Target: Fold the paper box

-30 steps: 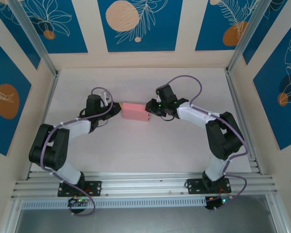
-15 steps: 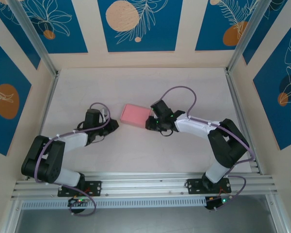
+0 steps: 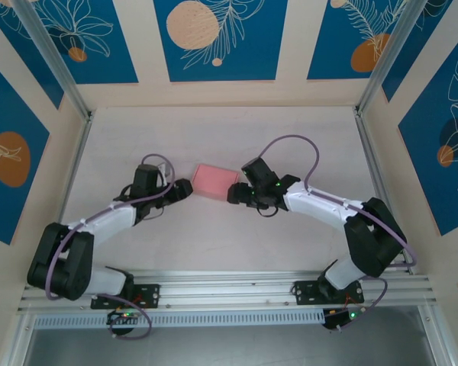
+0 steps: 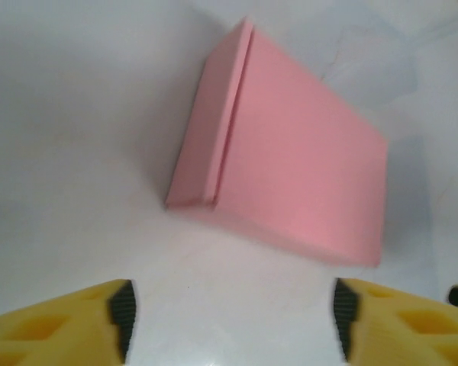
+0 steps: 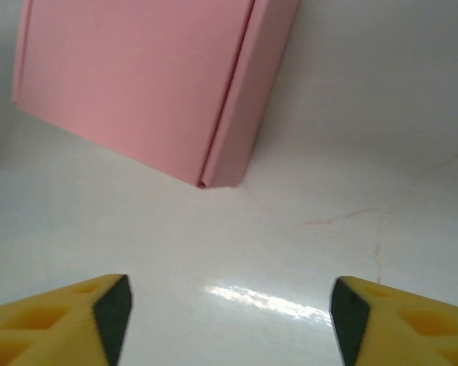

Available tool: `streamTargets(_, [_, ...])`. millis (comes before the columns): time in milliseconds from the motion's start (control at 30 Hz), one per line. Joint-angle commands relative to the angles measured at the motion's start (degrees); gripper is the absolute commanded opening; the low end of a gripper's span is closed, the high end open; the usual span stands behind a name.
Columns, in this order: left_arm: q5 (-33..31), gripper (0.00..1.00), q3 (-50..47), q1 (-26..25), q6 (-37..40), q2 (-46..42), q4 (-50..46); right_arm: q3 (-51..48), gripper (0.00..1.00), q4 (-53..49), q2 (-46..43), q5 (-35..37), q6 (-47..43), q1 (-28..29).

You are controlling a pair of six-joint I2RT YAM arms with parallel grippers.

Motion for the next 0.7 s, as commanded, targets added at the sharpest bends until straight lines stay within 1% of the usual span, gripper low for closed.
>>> streamTargets(0, [0.09,0.74,5.33,-0.14,6.40,5.56,0.34,4.38,0.75,0.14,4.69,-4.59,1.84,-2.20])
streamTargets(33, [1.50,0.74,6.61,-0.10,7.24,7.93,1.39,5.51,0.76,0.48,6.26,-5.29,1.90,-2.72])
streamTargets(133, [3.03,0.74,9.59,-0.09,8.00,14.22,3.53,8.99,0.76,0.76,11.02,-7.26,1.53,-3.85])
streamTargets(267, [4.67,0.68,10.07,-0.11,5.32,19.38,7.42,12.83,0.75,1.40,16.23,-10.26,0.98,-5.44])
streamTargets(367, [6.26,0.64,9.47,-0.34,3.58,20.60,9.71,15.02,0.75,2.27,18.80,-11.54,-0.83,-5.99])
streamTargets(467, [8.38,0.61,8.80,-1.22,0.86,21.30,11.94,17.57,0.72,2.21,21.46,-14.04,-2.23,-7.53])
streamTargets(567, [10.10,0.60,7.93,-2.58,-2.57,21.47,14.89,19.78,0.69,1.53,23.64,-16.09,-3.67,-9.29])
streamTargets(667, [10.14,0.60,7.83,-4.14,-4.43,20.96,15.20,21.26,0.68,-0.28,24.70,-16.70,-5.48,-10.98])
